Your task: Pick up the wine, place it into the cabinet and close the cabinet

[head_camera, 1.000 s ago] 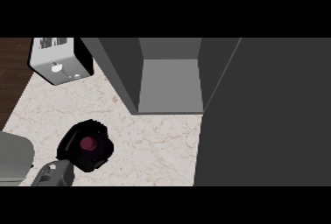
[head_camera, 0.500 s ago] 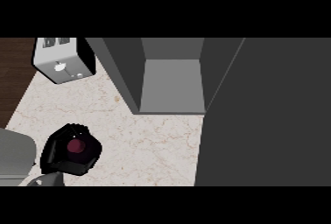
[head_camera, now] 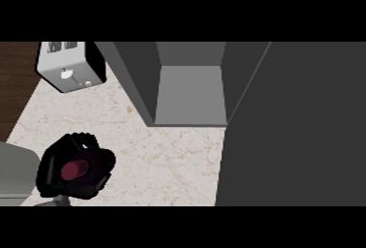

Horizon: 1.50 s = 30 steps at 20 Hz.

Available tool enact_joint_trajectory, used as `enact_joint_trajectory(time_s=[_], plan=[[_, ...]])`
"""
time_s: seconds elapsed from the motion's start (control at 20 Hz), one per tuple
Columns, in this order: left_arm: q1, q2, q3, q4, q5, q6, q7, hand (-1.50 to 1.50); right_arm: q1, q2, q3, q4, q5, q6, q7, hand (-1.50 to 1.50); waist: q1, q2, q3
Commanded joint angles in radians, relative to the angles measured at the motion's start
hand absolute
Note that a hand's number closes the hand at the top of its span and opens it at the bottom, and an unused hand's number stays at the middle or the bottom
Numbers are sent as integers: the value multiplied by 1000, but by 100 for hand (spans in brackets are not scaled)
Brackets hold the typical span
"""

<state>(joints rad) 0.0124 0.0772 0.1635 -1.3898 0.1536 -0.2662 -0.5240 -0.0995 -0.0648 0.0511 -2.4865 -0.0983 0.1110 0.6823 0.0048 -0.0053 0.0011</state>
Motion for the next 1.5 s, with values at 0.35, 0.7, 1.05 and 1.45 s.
enact_joint_trajectory(time_s=[0.35,0.7,1.05,1.45], plan=[[-21,-75,-189,-365,-2,153,373,150,-38,-4,-30,-49,-74,-15,47,-150,-7,4,-1],[-54,-77,-325,-485,14,263,536,150,79,21,18,-97,-70,24,-2,-150,-11,3,-1],[-184,-77,-504,-421,-5,493,526,150,-10,-4,-42,-83,-110,5,65,-150,-12,4,-1],[-357,-77,-622,-375,-27,729,580,150,24,15,-42,-71,-109,31,5,-150,-14,4,-1]])
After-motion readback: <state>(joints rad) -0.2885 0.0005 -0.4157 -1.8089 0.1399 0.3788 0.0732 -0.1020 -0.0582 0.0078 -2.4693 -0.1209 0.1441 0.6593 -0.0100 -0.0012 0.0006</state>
